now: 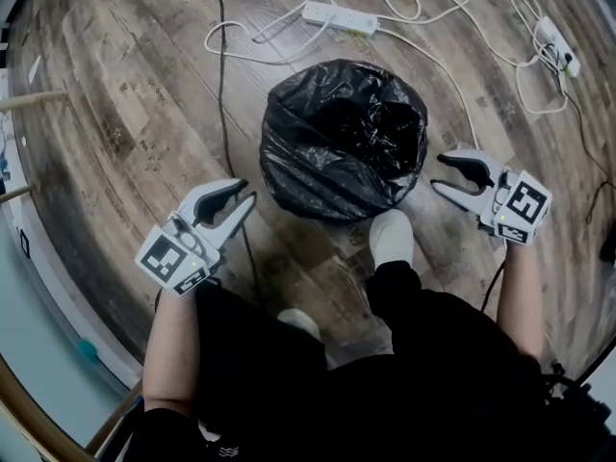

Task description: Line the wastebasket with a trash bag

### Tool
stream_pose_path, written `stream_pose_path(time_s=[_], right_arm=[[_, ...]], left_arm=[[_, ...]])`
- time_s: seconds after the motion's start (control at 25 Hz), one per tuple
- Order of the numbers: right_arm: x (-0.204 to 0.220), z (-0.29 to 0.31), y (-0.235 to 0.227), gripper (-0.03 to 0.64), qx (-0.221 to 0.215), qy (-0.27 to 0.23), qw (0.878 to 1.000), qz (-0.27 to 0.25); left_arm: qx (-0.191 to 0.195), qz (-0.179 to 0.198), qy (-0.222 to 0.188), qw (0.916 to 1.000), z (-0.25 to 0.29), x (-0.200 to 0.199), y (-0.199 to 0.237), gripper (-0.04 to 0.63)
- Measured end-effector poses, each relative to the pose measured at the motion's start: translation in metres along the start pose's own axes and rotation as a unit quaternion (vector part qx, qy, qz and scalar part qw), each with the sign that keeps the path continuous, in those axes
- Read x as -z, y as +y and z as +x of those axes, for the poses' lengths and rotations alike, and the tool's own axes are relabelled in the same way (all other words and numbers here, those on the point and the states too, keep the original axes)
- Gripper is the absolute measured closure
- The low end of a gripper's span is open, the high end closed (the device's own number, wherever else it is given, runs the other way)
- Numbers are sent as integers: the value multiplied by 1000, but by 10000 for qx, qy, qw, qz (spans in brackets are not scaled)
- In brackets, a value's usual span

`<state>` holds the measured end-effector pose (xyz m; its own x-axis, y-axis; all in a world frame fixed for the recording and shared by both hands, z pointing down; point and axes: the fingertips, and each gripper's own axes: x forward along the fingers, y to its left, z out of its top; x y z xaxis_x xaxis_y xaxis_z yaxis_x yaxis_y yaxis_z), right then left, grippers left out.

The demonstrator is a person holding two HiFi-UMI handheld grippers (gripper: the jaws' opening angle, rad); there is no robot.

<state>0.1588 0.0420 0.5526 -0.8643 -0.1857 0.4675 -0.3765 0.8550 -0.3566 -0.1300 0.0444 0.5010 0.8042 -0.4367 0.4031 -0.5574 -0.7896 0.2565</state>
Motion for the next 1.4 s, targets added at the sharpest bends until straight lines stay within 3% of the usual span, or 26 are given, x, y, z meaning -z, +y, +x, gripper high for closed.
stream_pose_path(time_s=[0.04,0.12,0.16,0.24,0.36,0.4,0.52,0.84,1.08,1.4], right_arm=[[-10,-8,-18,445,575,-230,9980,148],[-23,-22,-52,463,1692,-685,9806,717],[-29,-28,-65,465,2093,-921,9685,989],[-42,-31,-77,505,2493,-1348,9514,1206],[-63,-27,-76,546,2681,-1681,9444,892],[-68,-25,-75,615,2750,-1693,9437,717],[-75,-18,-75,615,3046,-1527,9398,277],[-80,-11,-77,615,3162,-1512,9365,134],[-74,-11,-78,615,3179,-1495,9361,168],[-69,-12,-83,615,3165,-1479,9367,221]], left_arm=[[-251,-10,-332,9991,-1,-16,7,527],[-695,115,-851,9939,2,-42,14,586],[-890,223,-991,9908,5,-50,17,590],[-1250,374,-1075,9856,12,-56,21,590],[-1716,393,-879,9804,21,-44,32,589],[-1859,397,-796,9785,23,-39,36,590],[-2131,283,-698,9741,23,-31,48,590],[-2138,222,-485,9754,22,-20,48,590],[-2073,276,-664,9756,23,-25,49,589],[-2036,257,-604,9769,31,-21,50,589]])
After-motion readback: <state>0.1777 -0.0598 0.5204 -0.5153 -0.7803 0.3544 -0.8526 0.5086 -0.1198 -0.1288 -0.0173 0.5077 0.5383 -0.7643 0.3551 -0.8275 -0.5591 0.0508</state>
